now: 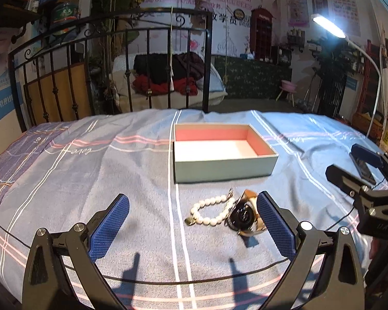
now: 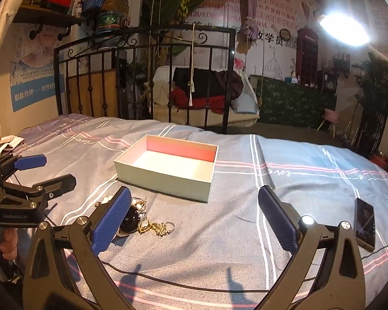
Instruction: Organize jewelry
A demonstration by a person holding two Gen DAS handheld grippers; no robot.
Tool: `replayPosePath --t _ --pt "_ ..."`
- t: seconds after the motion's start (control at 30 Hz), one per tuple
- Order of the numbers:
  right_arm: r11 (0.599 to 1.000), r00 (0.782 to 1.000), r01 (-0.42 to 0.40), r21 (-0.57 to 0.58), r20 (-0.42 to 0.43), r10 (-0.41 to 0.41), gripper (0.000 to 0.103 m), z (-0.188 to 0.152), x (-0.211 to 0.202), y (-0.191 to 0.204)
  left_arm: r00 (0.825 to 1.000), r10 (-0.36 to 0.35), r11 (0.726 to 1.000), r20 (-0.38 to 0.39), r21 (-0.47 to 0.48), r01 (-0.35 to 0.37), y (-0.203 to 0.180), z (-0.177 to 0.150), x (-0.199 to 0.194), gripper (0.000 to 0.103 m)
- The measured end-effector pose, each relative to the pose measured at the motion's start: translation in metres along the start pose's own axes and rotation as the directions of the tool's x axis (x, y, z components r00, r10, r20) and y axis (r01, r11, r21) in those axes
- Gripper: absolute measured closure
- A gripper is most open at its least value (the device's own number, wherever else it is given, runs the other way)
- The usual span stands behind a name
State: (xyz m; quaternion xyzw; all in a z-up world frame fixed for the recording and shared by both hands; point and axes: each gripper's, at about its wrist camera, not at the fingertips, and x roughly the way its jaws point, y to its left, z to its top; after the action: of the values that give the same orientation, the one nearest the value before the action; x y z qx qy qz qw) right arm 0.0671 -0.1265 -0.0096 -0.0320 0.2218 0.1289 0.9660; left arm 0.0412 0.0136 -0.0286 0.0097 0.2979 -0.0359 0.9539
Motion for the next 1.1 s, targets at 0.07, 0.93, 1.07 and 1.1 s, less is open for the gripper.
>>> replayPosePath --t 0.07,0.93,1.07,1.1 --pt "1.0 0.998 -0.025 0.01 -0.055 0.026 0.016 -0.003 0.015 -0.002 0.998 -0.002 1.0 -0.065 -0.006 0.001 0.007 -0.005 0.012 0.007" --pt "0.971 0.891 -0.237 0.015 -0.394 0.224 0.068 -0.036 0.111 0.017 0.889 -0.141 0.983 -0.435 0.048 0.18 -0.001 0.006 0.132 0.028" --pt "0.964 0.884 -0.265 0.011 -0.396 0.247 0.077 -0.037 0.109 0.022 0.893 -0.132 0.985 -0.43 0.046 0.168 0.001 0.006 0.13 0.04" --pt "0.962 0.881 -0.271 0.01 -0.4 0.252 0.078 -0.037 0.11 0.024 0.895 -0.129 0.985 -0.428 0.046 0.164 0.003 0.006 0.13 0.042"
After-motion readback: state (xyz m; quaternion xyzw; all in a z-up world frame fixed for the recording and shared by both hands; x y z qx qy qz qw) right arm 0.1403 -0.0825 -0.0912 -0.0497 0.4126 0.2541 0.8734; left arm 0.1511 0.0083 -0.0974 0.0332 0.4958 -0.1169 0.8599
